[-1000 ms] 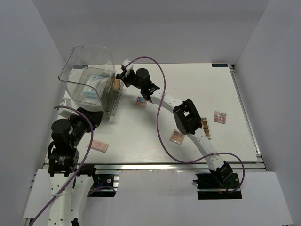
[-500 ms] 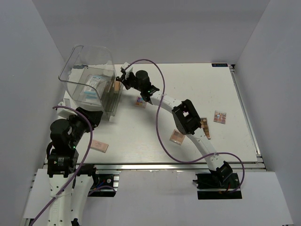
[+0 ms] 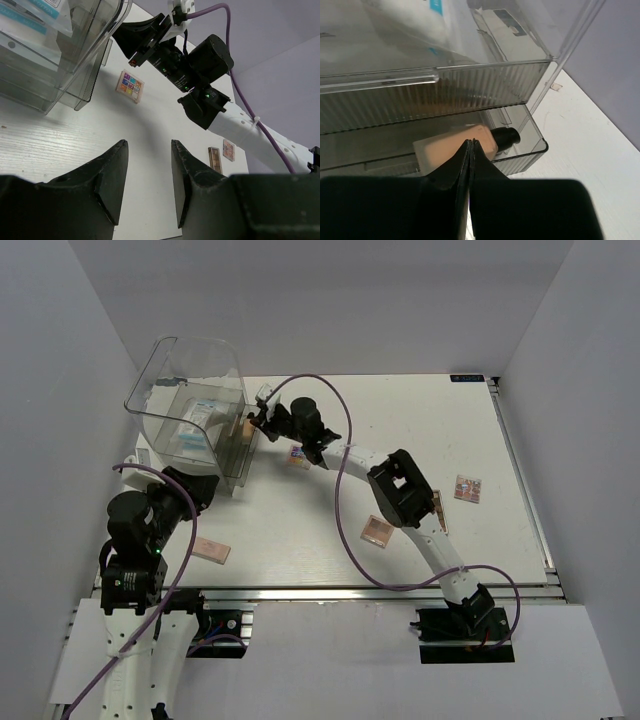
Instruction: Organize the makeup
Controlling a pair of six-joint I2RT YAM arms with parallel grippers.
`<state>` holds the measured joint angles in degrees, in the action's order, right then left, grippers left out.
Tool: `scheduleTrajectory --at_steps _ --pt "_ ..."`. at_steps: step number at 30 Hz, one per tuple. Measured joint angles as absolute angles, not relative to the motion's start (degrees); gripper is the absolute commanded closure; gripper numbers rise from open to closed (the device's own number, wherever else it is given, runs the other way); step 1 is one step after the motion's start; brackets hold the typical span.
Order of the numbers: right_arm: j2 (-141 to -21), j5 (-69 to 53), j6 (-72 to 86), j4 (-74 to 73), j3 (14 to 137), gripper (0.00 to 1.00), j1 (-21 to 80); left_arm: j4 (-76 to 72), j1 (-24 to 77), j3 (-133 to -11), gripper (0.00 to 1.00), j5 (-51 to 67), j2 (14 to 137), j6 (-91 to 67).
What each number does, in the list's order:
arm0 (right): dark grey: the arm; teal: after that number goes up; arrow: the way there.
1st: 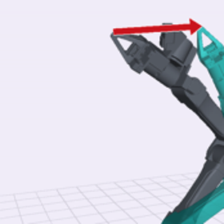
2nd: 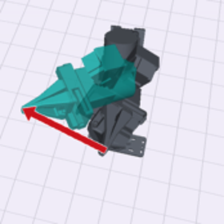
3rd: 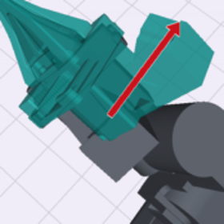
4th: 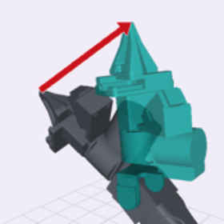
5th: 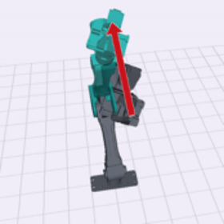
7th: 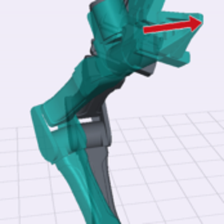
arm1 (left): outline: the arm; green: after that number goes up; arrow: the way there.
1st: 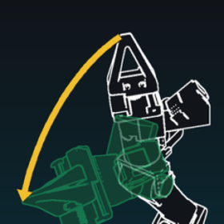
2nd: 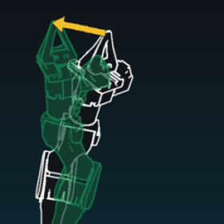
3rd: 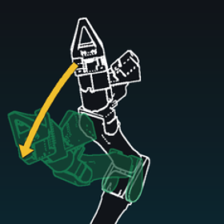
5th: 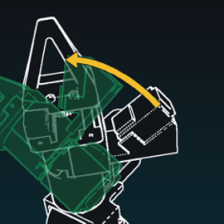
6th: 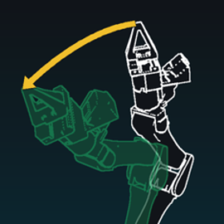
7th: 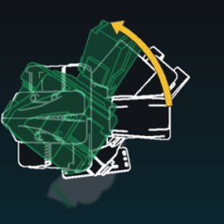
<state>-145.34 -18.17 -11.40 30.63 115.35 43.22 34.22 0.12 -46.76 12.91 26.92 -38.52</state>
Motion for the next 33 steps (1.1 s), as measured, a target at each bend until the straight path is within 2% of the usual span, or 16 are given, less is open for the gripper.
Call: scheduleTrajectory --at_steps 5,8,9,10,14,16,22,25,28,30,31,32,33 --pt "-143.74 -18.22 -10.39 31.29 112.99 1.0 43.42 33.63 0.12 -46.78 0.51 13.37 27.24 -38.46" --pt "-140.55 -18.81 -8.67 31.68 109.86 1.0 43.2 32.56 0.12 -46.92 0.61 14.87 28.73 -38.26" --pt "-138.89 -19.35 -7.9 31.79 108.77 1.0 42.98 32.08 0.12 -47.0 0.7 15.62 29.52 -38.09" --pt "-136.97 -19.99 -7.18 31.94 107.33 1.0 42.72 31.48 0.12 -47.07 0.73 16.34 30.33 -37.89" --pt "-126.56 -23.51 -4.34 32.38 100.82 1.0 40.62 29.52 0.12 -48.07 0.83 20.1 34.28 -36.77" --pt "-120.29 -25.89 -2.81 32.71 96.92 1.0 38.46 28.58 0.12 -48.84 0.85 21.93 36.27 -36.23" --pt "-104.4 -31.29 -0.45 32.71 83.2 1.0 28.03 24.88 0.58 -50.68 0.83 25.06 40.03 -35.27" --pt "-99.59 -32.36 -0.16 29.74 77.95 1.0 22.24 22.52 4.12 -50.78 0.81 24.27 42.04 -35.16" --pt "-96.62 -33.21 -0.8 25.5 74.41 1.0 18.76 20.49 14.26 -52.73 0.78 19.94 47.22 -34.48" --pt "-95.09 -33.56 -1.52 21.87 73.03 1.0 17.08 19.53 24.14 -56.47 0.7 14.7 53.36 -33.06" --pt "-94.43 -33.71 -1.8 20.03 72.58 0.95 16.27 19.35 28.23 -58.61 0.65 12.53 57.01 -32.14" --pt "-93.78 -33.87 -1.96 18.02 72.27 0.86 15.27 19.66 31.99 -61.3 0.62 10.46 60.84 -31.29" --pt "-93.23 -34.13 -1.96 16.12 72.16 0.67 14.48 19.68 34.87 -64.07 0.59 8.12 65.06 -30.28"
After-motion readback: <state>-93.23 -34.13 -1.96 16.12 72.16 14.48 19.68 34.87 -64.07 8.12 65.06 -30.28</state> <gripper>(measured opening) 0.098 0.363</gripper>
